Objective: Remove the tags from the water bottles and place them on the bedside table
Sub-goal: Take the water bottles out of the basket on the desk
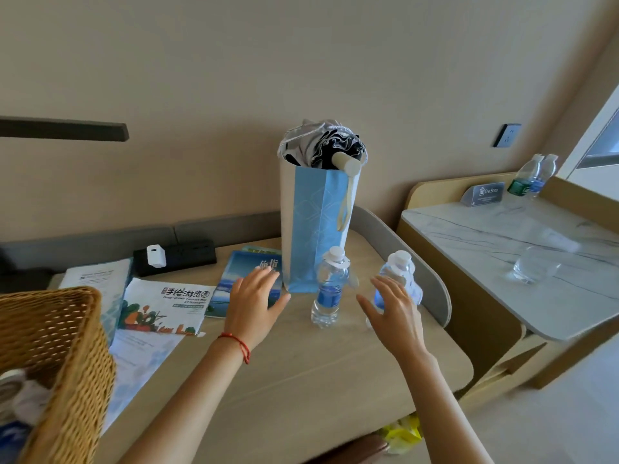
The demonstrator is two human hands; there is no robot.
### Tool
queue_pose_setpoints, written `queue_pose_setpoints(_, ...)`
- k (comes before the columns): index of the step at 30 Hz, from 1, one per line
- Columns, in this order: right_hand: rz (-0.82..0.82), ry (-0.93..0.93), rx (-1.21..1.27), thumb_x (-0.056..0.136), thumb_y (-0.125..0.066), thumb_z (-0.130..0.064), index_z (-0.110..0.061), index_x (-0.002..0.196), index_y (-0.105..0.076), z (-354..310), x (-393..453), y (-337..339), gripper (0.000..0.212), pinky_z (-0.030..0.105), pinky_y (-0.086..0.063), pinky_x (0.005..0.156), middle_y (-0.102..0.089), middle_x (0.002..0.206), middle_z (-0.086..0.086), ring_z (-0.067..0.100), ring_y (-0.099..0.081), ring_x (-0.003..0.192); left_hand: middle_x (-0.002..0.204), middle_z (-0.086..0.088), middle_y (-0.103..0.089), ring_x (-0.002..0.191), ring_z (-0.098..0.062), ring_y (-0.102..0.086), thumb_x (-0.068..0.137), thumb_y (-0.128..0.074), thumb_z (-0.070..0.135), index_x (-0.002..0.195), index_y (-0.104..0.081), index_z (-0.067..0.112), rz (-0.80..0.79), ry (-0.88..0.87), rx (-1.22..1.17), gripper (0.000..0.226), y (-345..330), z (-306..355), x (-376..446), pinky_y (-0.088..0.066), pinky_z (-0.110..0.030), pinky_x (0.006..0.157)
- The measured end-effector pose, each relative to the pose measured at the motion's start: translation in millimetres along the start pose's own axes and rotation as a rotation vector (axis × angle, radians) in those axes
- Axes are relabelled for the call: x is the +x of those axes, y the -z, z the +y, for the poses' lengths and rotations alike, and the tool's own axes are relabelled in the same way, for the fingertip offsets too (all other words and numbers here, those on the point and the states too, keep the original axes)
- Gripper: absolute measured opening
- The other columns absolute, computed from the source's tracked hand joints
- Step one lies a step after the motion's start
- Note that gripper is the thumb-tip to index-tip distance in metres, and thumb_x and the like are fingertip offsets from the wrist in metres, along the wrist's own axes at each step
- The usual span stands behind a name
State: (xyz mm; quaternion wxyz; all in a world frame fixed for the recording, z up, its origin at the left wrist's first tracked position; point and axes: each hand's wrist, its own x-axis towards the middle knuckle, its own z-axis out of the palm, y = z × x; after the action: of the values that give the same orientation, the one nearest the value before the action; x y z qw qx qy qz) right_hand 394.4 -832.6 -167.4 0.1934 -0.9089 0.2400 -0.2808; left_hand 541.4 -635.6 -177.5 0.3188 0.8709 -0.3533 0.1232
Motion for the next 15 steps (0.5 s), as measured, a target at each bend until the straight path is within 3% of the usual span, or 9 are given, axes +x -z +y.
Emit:
queue_pose_setpoints(8, -0.135, 0.098, -0.116, 0.088, -0.052, -0.048, -0.018, 0.132, -0.049, -54, -37, -13, 0.054, 0.035, -0.038, 0.104, -0.049, 0.14, 0.002, 0.017, -0.04, 0.132, 0.149, -0.005, -0.031, 0.14, -0.021, -0.02, 0.091, -0.039, 0.048, 0.138, -0.034, 0.015, -0.152, 0.014, 0.263, 0.057, 44, -44, -40, -0.016, -0.041, 0.113)
queue_pose_setpoints(15, -0.192, 0.188, -0.088, 0.09, -0.049, -0.048, -0.018, 0.134, -0.046, -94, -60, -16, 0.054, 0.033, -0.032, 0.108, -0.045, 0.144, 0.001, 0.017, -0.037, 0.134, 0.149, -0.006, -0.032, 0.139, -0.021, -0.021, 0.092, -0.039, 0.048, 0.138, -0.034, 0.015, -0.112, 0.059, 0.3, 0.057, 85, -51, -82, -0.015, -0.041, 0.114)
